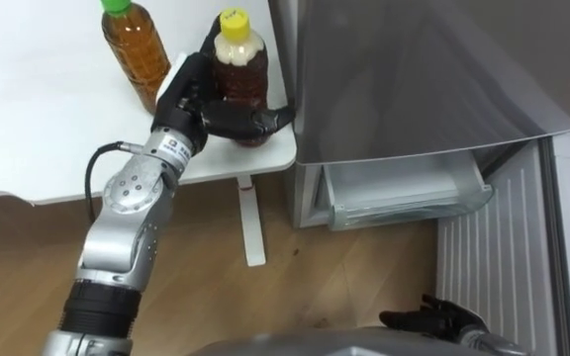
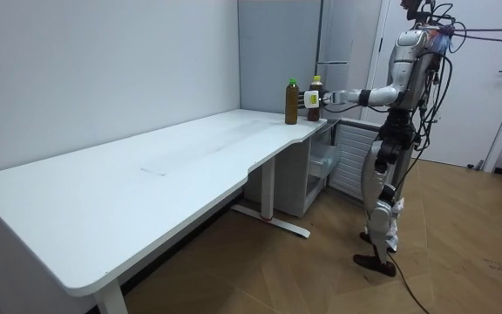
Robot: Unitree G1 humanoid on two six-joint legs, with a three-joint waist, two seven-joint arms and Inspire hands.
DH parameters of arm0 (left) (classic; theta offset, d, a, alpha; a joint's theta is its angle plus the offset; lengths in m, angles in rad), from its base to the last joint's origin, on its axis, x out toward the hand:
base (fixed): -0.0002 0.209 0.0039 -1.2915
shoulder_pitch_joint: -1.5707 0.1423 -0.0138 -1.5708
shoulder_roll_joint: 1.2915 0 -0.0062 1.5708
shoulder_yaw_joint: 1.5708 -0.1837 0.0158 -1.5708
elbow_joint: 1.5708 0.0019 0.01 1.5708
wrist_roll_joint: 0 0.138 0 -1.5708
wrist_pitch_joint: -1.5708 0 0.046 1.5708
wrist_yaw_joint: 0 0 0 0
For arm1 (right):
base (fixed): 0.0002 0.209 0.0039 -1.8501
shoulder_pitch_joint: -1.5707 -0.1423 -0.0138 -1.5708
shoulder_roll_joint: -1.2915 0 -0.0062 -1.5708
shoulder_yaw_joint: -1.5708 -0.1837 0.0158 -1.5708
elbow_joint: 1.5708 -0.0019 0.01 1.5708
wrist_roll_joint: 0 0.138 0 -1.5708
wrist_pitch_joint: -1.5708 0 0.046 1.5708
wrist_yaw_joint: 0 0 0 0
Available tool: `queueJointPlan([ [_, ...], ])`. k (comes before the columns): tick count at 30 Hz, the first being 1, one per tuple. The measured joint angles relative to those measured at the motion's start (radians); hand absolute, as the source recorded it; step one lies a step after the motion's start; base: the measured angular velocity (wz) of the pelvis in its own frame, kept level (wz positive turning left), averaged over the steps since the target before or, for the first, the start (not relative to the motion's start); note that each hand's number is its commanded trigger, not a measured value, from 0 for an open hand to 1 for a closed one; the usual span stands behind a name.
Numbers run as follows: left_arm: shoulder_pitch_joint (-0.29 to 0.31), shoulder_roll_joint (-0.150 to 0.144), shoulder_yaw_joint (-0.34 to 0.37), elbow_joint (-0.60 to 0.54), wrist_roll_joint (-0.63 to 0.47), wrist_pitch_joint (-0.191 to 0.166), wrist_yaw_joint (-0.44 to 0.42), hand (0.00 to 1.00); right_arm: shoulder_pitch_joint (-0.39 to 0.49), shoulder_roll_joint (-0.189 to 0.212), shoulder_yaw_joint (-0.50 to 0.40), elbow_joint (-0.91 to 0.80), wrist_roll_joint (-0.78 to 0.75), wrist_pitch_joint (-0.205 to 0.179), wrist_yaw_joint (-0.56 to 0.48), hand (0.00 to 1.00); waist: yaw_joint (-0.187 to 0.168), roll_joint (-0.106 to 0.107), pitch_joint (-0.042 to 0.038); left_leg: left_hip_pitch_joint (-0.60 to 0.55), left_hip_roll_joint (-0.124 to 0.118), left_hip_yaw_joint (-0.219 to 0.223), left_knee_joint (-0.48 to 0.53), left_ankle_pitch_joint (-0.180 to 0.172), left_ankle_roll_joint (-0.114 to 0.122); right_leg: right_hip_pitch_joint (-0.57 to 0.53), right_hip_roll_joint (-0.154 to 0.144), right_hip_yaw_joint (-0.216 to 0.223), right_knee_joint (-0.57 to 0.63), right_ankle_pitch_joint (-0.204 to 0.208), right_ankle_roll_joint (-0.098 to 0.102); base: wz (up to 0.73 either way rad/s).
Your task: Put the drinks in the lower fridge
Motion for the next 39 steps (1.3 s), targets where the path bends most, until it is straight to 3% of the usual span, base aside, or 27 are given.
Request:
queueJointPlan([
  [8,-0.016,0.001,0.002,-0.001,-0.046,0.010,0.003,0.00,-0.004,-0.004,0.000,-0.004,0.000,0.018,-0.008,0.00,0.001,0.008,-0.0002,0.001,0.001,0.007,-0.002,0.000,0.000,-0.005,0.001,0.009,0.000,0.000,0.000,-0.03],
  [21,-0.052,0.000,0.029,-0.001,-0.160,0.009,0.028,0.00,-0.005,-0.003,0.000,0.010,0.009,0.016,-0.042,0.00,0.001,0.014,-0.0008,0.012,0.001,0.010,0.001,0.000,0.000,0.001,0.001,0.014,-0.001,0.001,-0.001,0.00],
  [22,-0.054,0.000,0.030,-0.001,-0.170,0.009,0.031,0.24,-0.005,-0.003,0.000,0.010,0.010,0.015,-0.042,0.00,0.002,0.014,-0.0008,0.012,0.001,0.010,0.001,0.000,0.000,0.002,0.001,0.014,0.000,0.001,-0.001,0.00],
  [23,-0.057,0.000,0.030,-0.001,-0.181,0.009,0.032,0.58,-0.005,-0.003,0.000,0.010,0.009,0.012,-0.042,0.00,0.002,0.014,-0.0007,0.013,0.001,0.010,0.001,0.000,0.000,0.002,0.001,0.014,0.001,0.001,-0.001,0.00],
  [25,-0.065,0.000,0.030,-0.001,-0.197,0.009,0.032,1.00,-0.004,-0.003,0.000,0.010,0.010,0.009,-0.041,0.00,0.002,0.014,-0.0006,0.013,0.001,0.010,0.001,0.000,0.000,0.002,0.001,0.014,0.002,0.001,-0.001,0.00],
  [39,-0.068,0.001,0.020,0.008,-0.202,0.007,0.051,1.00,0.004,-0.004,-0.002,0.008,0.036,-0.002,-0.051,0.00,-0.001,0.018,0.0043,0.014,0.001,0.008,0.003,0.000,0.000,0.004,0.001,0.011,0.015,0.001,-0.001,0.00],
])
